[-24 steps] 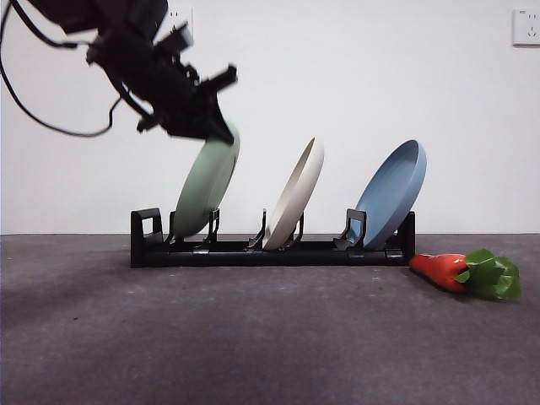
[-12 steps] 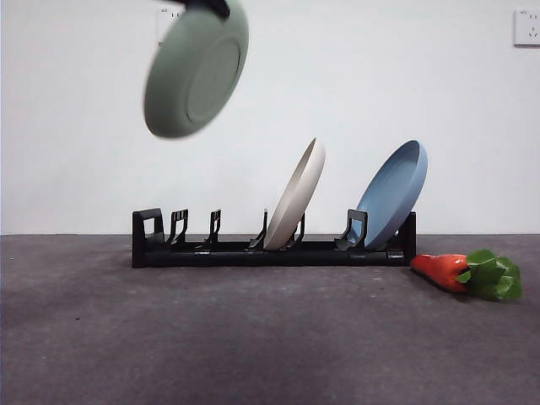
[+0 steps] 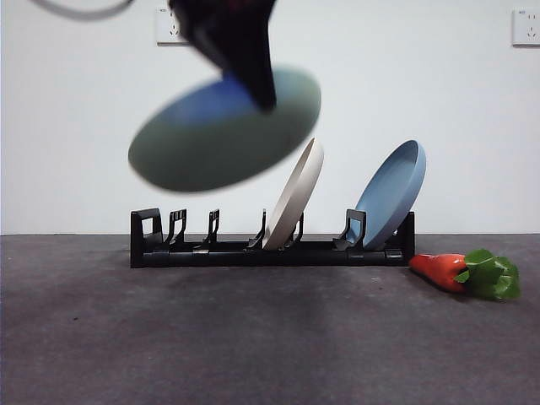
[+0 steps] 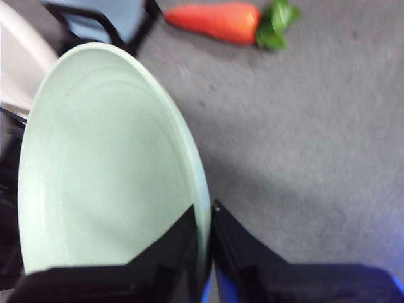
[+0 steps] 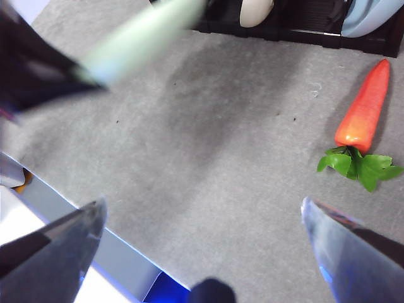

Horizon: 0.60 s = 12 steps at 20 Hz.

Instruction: Take the green plate from the plate rack,put the plate on the table,take the carrot from the table,put the carrot in the plate

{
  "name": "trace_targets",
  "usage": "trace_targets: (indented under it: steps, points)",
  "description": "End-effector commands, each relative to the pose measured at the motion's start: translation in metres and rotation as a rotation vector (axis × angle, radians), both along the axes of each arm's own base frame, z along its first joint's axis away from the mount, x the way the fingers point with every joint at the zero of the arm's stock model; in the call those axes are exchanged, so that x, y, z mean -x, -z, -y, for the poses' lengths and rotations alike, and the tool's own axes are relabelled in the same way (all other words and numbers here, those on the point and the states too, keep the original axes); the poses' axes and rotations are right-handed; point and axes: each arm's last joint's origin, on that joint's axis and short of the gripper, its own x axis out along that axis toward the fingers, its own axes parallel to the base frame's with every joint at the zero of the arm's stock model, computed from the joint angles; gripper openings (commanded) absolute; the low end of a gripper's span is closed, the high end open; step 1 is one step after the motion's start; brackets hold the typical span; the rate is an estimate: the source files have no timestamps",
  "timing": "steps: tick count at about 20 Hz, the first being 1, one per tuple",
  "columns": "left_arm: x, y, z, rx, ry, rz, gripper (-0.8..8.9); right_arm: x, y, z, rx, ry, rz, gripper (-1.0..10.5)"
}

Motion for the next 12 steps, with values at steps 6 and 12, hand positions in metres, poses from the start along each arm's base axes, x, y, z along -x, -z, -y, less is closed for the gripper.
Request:
trace_targets:
  steps: [6,12]
  points:
    - [0.008,0.083,0.019,-0.144,0.105,0.084,-0.06,-0.002,0.000,0.000,-0.003,-0.002,-0.003,6.3]
    - [-0.002,0.131,0.035,-0.252,0.119,0.034,-0.06,-0.004,0.001,-0.001,-0.003,-0.003,-0.010,6.3]
